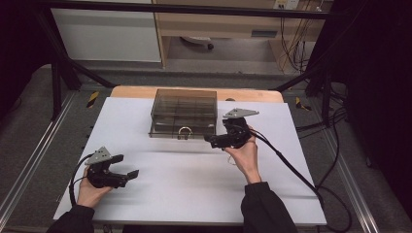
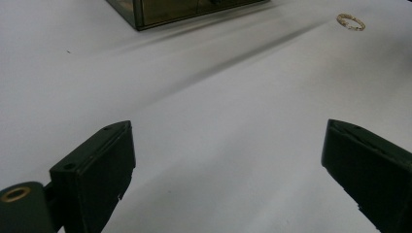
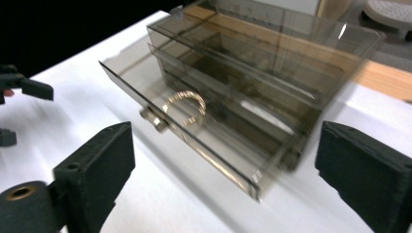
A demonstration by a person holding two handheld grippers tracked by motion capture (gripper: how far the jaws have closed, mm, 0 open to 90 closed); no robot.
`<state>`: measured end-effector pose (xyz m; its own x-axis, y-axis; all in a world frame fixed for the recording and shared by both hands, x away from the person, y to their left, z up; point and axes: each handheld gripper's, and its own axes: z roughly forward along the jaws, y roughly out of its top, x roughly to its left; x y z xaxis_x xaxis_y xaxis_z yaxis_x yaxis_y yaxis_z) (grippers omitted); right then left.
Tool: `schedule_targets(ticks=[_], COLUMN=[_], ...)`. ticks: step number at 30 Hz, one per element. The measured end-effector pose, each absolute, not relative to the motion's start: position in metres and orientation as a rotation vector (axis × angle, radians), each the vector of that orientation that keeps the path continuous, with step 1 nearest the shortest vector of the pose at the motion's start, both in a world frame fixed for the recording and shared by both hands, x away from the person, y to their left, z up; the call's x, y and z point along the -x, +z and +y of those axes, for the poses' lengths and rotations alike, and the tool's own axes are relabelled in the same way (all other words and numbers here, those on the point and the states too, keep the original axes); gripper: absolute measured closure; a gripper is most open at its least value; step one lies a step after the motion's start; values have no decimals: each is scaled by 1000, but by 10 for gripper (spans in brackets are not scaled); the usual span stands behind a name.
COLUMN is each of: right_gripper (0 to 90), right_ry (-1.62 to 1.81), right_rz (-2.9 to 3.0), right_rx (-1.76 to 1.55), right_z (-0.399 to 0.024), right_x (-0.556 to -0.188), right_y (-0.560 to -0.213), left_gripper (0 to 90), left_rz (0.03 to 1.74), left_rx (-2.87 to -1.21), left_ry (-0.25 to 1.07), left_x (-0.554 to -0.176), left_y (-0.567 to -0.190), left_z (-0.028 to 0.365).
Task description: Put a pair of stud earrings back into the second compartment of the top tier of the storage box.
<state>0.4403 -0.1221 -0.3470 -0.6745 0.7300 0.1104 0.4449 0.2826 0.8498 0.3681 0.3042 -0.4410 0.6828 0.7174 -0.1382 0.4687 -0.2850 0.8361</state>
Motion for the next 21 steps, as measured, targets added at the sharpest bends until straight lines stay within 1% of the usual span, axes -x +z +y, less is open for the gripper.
schedule_targets(ticks=[5,16,21], right_gripper=[39,34,35], right_ry=[1328,1318,1289], right_rz=[2252,2228,2239], right_rx=[-1099,-1161,-1188], right_z=[-140,-173,-186], right_x=[-434,-425,-424], right_y=[-357,-378,-393], left_gripper=[51,51,51], left_rz=[922,924,925], left_rx=[-1944,-1945,-1947], left_ry=[329,328,329], left_x=[-368,-368,-368], left_y=[-441,-442,-442], left_z=[304,304,304])
